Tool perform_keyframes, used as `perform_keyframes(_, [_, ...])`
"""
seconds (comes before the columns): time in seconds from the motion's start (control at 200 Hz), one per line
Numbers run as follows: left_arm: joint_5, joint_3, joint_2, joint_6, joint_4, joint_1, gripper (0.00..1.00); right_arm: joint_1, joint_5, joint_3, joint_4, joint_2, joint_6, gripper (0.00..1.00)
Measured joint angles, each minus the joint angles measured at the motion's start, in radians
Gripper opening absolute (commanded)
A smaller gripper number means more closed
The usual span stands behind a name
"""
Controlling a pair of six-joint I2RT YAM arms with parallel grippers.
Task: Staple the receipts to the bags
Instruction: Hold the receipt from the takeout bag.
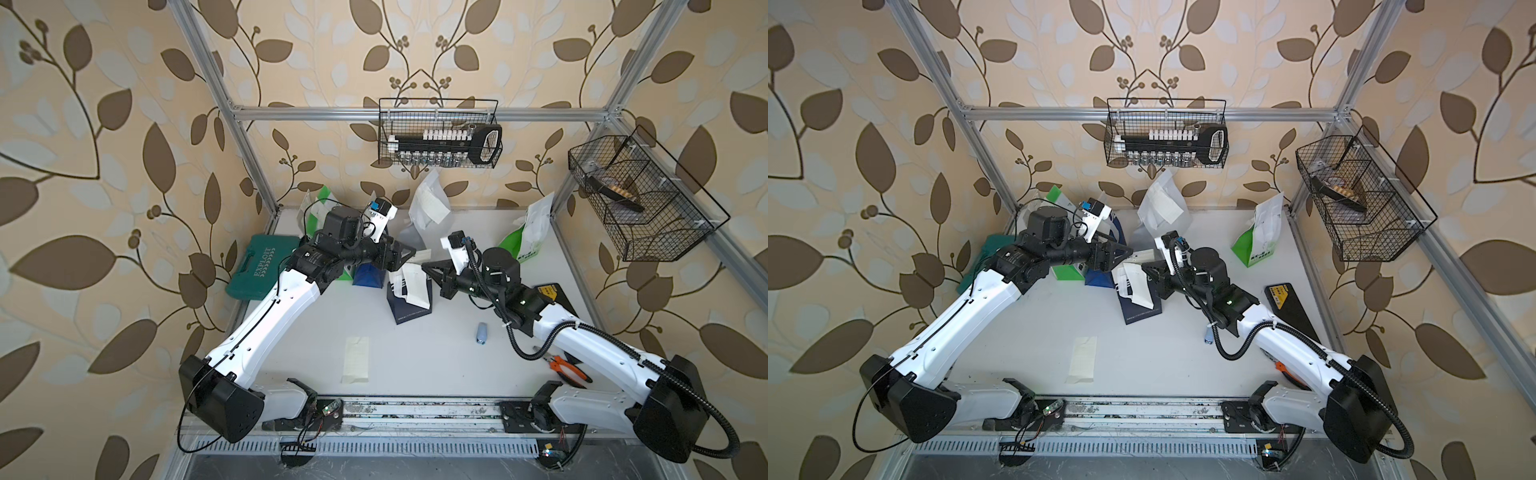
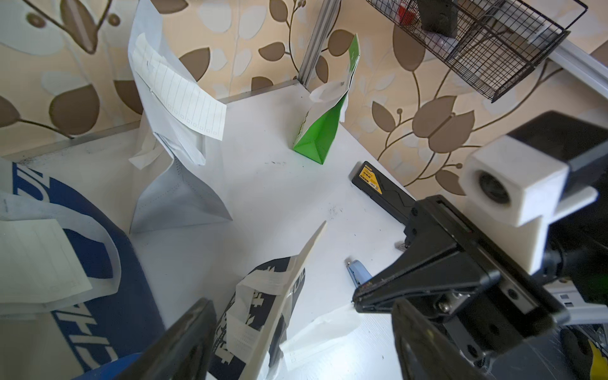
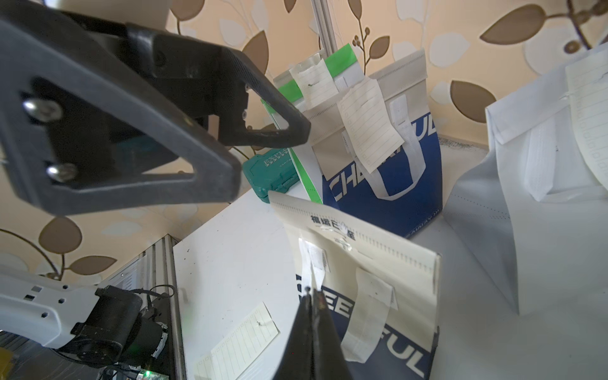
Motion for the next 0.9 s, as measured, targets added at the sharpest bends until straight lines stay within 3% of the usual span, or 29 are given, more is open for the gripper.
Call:
perform_keyframes(0.425, [0.038, 0.008, 0.080, 0.027, 0.000, 0.000, 0.79, -0.073, -0.011, 0.000, 0.048, 0.012, 0.014, 0.00])
perform_keyframes(0.695, [0.061, 0.008, 0.103, 0.073, 0.003, 0.000, 0.69, -0.098, -0.023, 0.000, 0.048, 0.031, 0.014, 0.00])
perform_keyframes(0.905, [0.062, 0.008, 0.116, 0.103, 0.003, 0.000, 0.67, -0.103, -0.028, 0.006, 0.047, 0.040, 0.014, 0.00])
